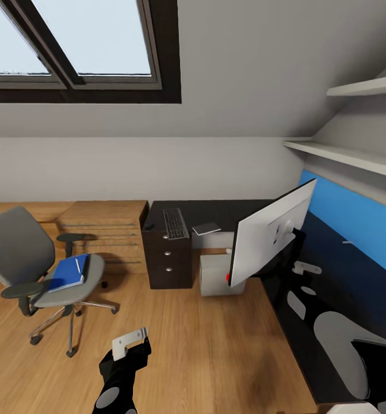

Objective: In the bedroom, organize the workspace by keeping the computer under the desk, ensuring the monitor is on the desk, placing the keyboard on the desk next to the monitor, placing the mouse on the desk next to the keyboard, moving the folder from the swivel chair onto the desk next to the mouse, stacking the notebook on top of the folder with the pen on top of the notebook, and positioning the swivel chair next to the desk.

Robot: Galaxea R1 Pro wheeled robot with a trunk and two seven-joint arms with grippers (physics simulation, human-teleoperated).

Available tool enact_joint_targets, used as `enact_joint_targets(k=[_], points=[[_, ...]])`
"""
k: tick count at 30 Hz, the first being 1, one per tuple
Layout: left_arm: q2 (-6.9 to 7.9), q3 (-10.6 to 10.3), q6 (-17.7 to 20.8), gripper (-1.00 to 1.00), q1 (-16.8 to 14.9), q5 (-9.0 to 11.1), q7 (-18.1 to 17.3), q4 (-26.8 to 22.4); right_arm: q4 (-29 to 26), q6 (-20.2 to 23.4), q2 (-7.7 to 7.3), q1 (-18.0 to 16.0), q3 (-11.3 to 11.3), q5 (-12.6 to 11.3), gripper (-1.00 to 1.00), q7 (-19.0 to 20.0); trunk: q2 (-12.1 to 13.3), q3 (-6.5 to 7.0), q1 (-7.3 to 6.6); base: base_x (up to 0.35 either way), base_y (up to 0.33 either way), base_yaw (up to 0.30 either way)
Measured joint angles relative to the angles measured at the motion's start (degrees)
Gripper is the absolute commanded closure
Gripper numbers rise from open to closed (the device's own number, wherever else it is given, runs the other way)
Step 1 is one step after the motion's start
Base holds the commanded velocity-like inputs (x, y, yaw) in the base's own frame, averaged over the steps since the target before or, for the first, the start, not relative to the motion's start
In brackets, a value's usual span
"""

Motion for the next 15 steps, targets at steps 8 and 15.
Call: enact_joint_targets(k=[8, 15], points=[[0.0, 0.0, 0.0, -1.0, 0.0, 0.1, 0.0, 0.1, 0.0, 0.0, 0.04, 0.0, 0.1, 0.0, -1.0, 0.0, -3.2, -1.44, 1.76, 0.0, 0.0, 0.0], [0.0, 0.0, 0.0, -1.0, 0.0, 0.1, 0.0, 0.1, 0.0, -0.1, -0.02, 0.0, 0.2, 0.1, -1.0, 0.0, -6.0, -2.71, 3.3, 0.0, 0.0, 0.0]])
